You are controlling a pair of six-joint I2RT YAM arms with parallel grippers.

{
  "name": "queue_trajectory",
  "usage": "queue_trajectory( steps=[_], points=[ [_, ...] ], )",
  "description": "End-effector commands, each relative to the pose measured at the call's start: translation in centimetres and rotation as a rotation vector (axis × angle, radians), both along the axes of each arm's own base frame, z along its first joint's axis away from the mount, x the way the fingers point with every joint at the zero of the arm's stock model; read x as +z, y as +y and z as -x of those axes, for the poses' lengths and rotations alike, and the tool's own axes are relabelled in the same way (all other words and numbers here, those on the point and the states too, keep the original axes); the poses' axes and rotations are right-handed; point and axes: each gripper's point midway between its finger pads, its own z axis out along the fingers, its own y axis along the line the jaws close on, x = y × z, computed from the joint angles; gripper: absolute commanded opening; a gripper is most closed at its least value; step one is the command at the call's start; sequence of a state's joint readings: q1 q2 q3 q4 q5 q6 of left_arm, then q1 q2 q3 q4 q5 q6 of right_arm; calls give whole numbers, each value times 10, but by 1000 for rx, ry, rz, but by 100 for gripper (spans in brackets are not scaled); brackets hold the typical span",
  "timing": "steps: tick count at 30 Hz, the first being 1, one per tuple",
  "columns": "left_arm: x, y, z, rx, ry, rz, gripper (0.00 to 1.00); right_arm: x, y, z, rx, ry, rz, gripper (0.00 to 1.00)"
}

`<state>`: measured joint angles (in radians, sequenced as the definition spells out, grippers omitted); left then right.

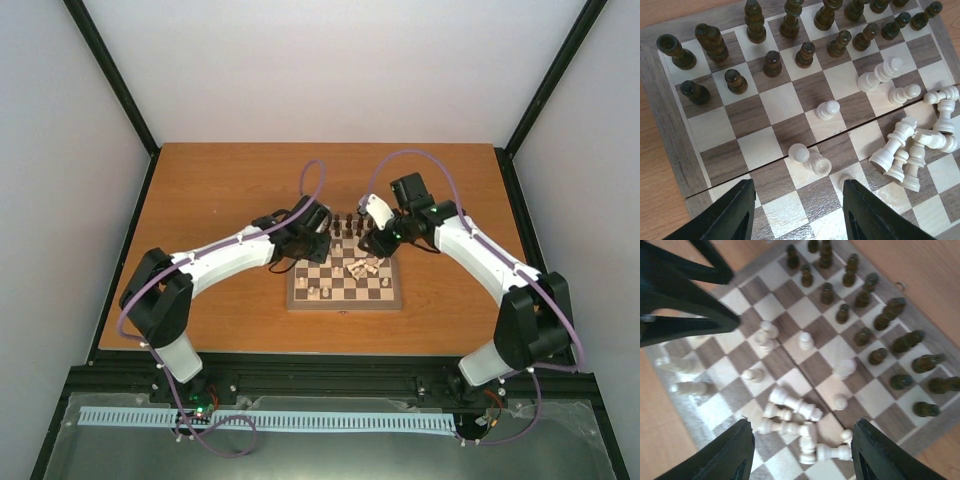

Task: Set up the chess pieces on the board

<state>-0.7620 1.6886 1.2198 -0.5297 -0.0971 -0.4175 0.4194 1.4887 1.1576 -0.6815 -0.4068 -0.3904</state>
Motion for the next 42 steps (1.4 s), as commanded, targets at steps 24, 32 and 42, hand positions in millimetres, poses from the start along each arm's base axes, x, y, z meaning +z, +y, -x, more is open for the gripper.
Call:
queue_trajectory(
  steps=[24, 32, 42],
  points=[
    [109, 67, -40, 99, -9, 348, 80, -77, 22, -61, 46, 149, 224, 39],
    [121, 72, -35, 83, -42, 343, 78, -87, 26, -56, 54, 185, 234, 18],
    [127, 76, -34, 85, -68, 332, 78, -29, 27, -54, 36, 75, 169, 10]
  ],
)
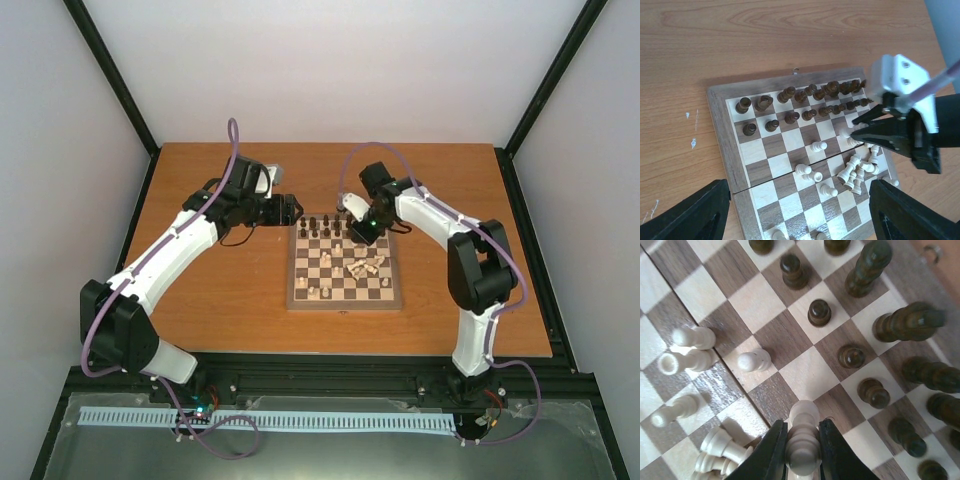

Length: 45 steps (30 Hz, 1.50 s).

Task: Set up the chess pieces on the board

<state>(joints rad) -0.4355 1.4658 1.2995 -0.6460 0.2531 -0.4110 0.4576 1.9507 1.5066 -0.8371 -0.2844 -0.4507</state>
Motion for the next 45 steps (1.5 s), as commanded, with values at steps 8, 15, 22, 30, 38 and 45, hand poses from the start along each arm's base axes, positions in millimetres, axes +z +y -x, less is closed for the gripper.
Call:
queue_trajectory(
  steps=[8, 15, 22, 30, 38, 45],
  points=[
    [21, 6, -3, -2, -81, -14, 78, 80, -9, 29, 39, -164, -73, 10],
    [25, 13, -5, 20, -101, -37, 78, 41, 3, 91, 232, -144, 24, 10],
    [23, 15, -6, 27, -96, -41, 78, 26, 17, 116, 312, -106, 11, 10],
    [25, 17, -6, 33, -105, -47, 78, 7, 39, 133, 387, -77, 30, 10],
    [28, 19, -5, 35, -115, -49, 78, -7, 51, 140, 431, -70, 79, 10],
    [30, 19, -4, 34, -119, -46, 78, -14, 52, 136, 424, -82, 105, 10]
  ],
)
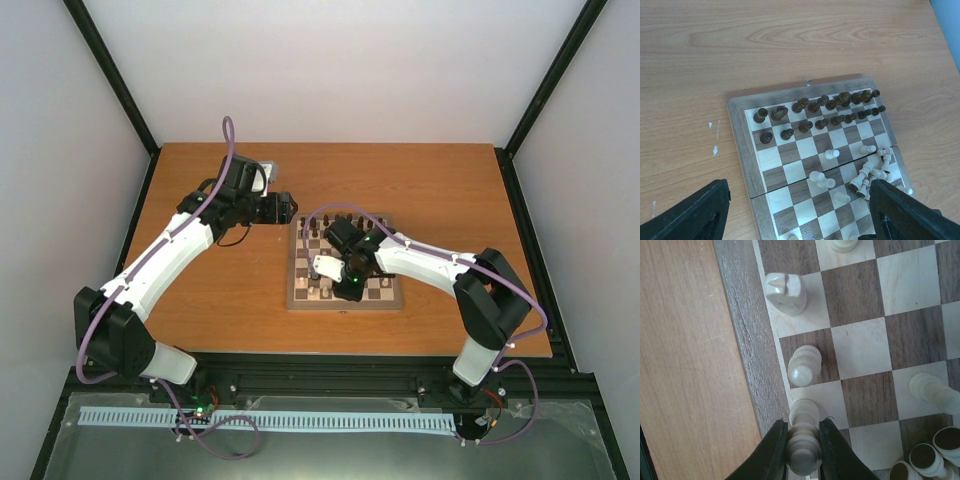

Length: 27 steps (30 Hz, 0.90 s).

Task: Set up the chess pieces on the board

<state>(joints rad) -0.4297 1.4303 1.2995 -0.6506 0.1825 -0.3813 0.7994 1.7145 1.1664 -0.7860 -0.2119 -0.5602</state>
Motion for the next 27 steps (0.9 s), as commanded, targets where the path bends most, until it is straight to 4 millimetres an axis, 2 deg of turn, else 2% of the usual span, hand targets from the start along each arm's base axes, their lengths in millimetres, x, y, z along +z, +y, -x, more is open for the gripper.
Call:
queue_trajectory(
  steps=[1, 6, 10, 13, 16, 18, 22, 24, 27],
  points=[
    [18, 4, -1, -2, -55, 1, 78, 2, 7, -11, 0, -49, 1, 10],
    [16, 4, -1, -4, -47, 3, 78, 0, 9, -10, -4, -42, -4, 14],
    [15, 3, -1, -7, -45, 1, 78, 4, 10, -9, -5, -37, -20, 26],
    [13, 3, -1, -7, -40, 1, 78, 17, 12, -9, -7, -44, -54, 37],
    [11, 1, 0, -18, -36, 11, 78, 38, 6, -15, -37, -60, -115, 43],
    [10, -3, 2, -33, -31, 27, 78, 50, -4, -24, -78, -57, -161, 44],
    [6, -16, 6, -99, -22, 74, 76, 66, -40, -51, -201, -77, -220, 46],
    [-5, -19, 1, -107, -6, 71, 74, 75, -64, -73, -299, -92, -238, 46],
    [-26, -29, -3, -128, 69, 87, 72, 92, -85, -94, -405, -67, -301, 46]
  ],
)
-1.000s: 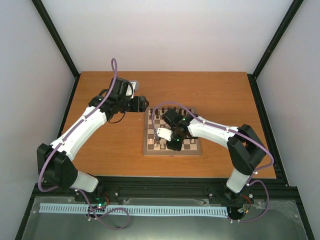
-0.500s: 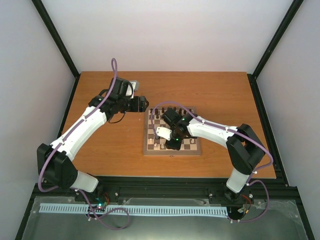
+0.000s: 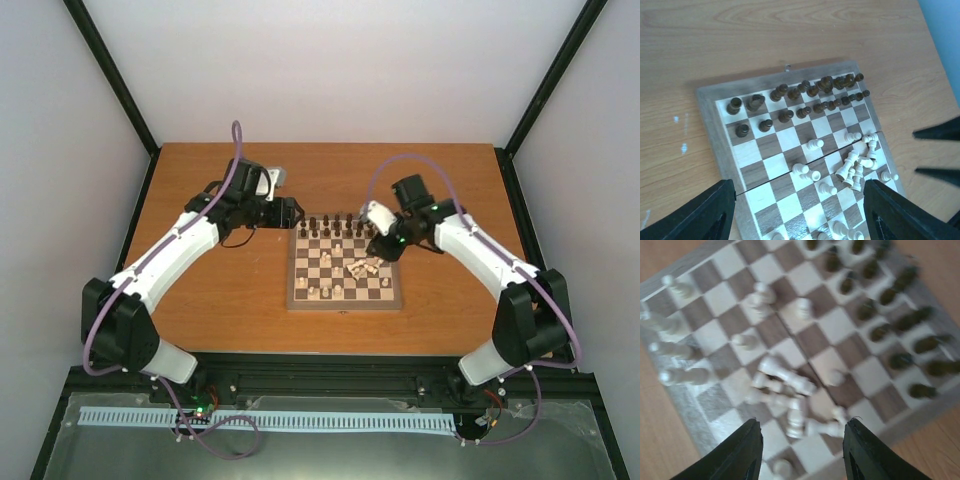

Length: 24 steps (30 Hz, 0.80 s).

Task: Set up the chess pieces on the board

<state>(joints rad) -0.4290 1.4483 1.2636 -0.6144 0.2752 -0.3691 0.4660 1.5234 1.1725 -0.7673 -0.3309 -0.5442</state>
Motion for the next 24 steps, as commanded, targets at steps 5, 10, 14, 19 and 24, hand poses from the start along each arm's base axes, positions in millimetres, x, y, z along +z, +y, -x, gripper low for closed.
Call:
queue_trajectory(
  steps=[5, 10, 14, 19, 24],
  points=[
    [-13, -32, 1, -108, 82, 105, 67, 42, -37, -27, -200, -31, -113, 46],
    [6, -25, 9, -122, -46, -33, 66, 81, -46, 0, -216, -121, -215, 49],
    [-5, -31, 9, -119, -60, -144, 63, 92, -39, 34, -157, -110, -322, 49],
    [-21, -71, 23, -191, -36, -249, 58, 82, -44, 49, -139, -154, -330, 47],
    [-55, -100, 20, -219, 8, -343, 56, 91, -45, 49, -145, -193, -339, 47]
  ],
)
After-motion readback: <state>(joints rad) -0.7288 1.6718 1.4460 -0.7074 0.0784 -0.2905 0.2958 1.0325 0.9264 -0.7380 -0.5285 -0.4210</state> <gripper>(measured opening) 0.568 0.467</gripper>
